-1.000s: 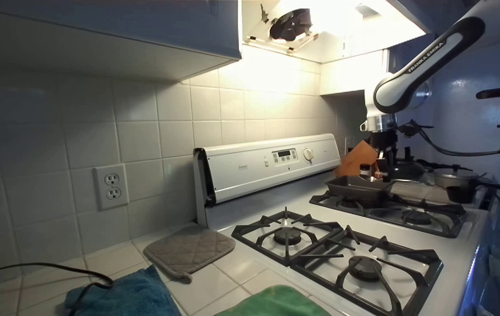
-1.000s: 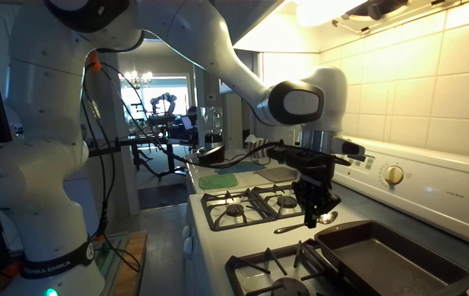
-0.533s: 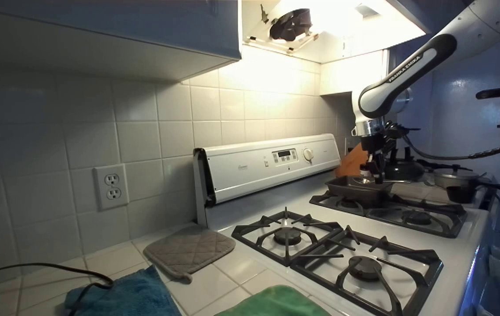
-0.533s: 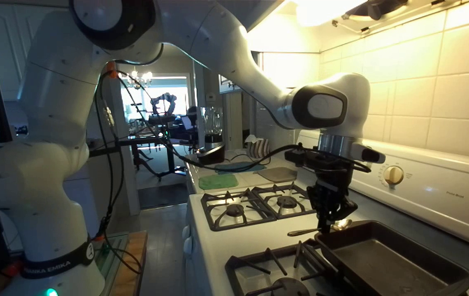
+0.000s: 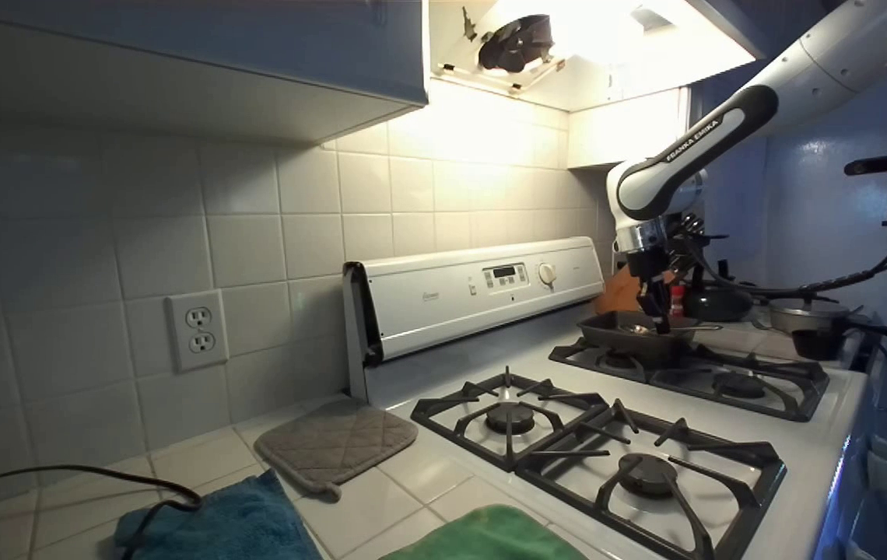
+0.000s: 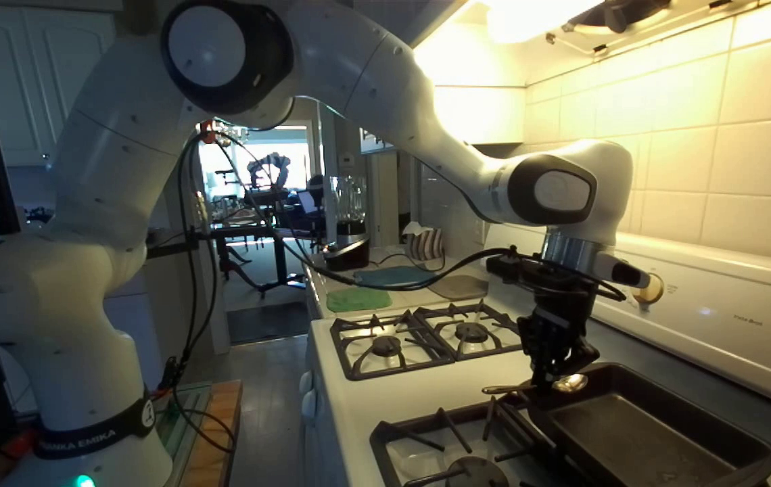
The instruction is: Put the baking tray on the stove, then place the spoon in it
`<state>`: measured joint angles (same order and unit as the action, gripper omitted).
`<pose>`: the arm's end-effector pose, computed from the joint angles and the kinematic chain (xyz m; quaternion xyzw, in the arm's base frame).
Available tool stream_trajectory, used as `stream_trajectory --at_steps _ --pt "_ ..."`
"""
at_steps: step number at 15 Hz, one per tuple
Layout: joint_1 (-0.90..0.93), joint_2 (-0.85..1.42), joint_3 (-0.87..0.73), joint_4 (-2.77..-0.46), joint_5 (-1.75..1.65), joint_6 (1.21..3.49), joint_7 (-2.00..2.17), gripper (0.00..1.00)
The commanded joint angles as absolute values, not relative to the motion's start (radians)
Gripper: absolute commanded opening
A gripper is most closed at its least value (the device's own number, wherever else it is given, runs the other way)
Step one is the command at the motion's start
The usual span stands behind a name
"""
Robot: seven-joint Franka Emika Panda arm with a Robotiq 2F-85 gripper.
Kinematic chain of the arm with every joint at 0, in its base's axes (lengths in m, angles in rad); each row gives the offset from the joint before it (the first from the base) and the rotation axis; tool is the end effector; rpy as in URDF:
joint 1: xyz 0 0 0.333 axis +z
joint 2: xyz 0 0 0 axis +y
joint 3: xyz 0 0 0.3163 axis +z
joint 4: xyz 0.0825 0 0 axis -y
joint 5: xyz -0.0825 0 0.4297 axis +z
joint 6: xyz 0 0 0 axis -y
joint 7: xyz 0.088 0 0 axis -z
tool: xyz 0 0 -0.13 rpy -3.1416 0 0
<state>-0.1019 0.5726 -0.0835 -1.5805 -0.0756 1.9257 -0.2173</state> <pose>0.6894 -0.1310 0.2420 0.9913 0.0369 -0.1217 0.0333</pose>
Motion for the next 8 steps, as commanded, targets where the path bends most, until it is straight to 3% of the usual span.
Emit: stream_trajectory --at_steps 1,8 --pt "-0.124 0.651 -0.063 -1.448 -0.044 1.826 -0.203 0.02" --pt "-0.126 0.726 -0.057 -1.318 -0.031 1.738 -0.178 0.02"
